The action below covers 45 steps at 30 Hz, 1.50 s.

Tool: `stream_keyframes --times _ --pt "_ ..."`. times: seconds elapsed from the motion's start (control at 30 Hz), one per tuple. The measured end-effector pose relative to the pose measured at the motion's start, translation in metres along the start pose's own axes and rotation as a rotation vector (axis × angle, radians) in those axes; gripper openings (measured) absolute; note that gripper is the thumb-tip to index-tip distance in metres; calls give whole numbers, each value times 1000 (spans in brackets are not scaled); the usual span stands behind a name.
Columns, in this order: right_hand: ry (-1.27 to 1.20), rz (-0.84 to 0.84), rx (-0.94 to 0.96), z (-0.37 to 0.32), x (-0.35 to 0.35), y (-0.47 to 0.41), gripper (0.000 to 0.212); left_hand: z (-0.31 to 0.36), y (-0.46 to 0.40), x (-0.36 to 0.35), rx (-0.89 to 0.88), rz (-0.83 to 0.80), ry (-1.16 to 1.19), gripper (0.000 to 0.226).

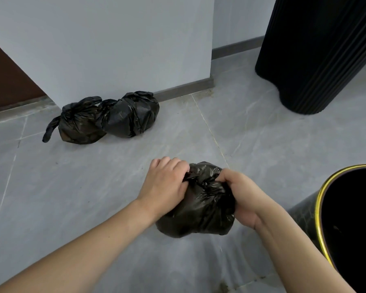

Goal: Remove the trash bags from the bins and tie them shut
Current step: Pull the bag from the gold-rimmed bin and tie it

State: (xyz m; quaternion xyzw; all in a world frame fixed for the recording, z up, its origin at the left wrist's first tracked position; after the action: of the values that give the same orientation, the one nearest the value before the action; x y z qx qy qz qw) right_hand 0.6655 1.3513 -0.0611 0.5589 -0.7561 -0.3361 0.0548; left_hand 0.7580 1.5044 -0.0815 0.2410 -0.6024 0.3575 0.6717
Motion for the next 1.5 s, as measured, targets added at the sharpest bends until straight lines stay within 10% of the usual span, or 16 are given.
stream_keyframes --times 0.27,0.6,0.87,1.17,1.37,1.5 --pt "-55 -127 4 7 14 -5 44 2 16 8 80 -111 520 46" --pt "210 193 -5 11 5 -9 59 13 21 6 182 -223 611 7" --pt "735 412 390 9 7 -8 49 8 8 13 824 -526 1501 13" --pt "1345 612 610 13 16 -7 36 -52 0 4 944 -326 908 31" --pt "1383 515 577 20 2 -13 41 -46 -7 12 1091 -419 1575 23" --pt "1438 376 477 24 -9 -15 47 -23 -16 14 877 -381 1412 17"
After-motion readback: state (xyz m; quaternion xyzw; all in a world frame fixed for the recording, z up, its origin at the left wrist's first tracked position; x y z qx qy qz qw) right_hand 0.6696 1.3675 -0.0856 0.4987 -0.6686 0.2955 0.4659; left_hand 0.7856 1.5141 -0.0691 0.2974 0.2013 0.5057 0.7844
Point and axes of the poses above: each hand's wrist, its own y-axis away from the middle knuckle, its own x-axis out of the back of the hand, z = x × y, the point moved 1 cm from there along -y, towards the middle knuckle, and after that the axes turned 10 degrees about x, right-handed, at the moved point
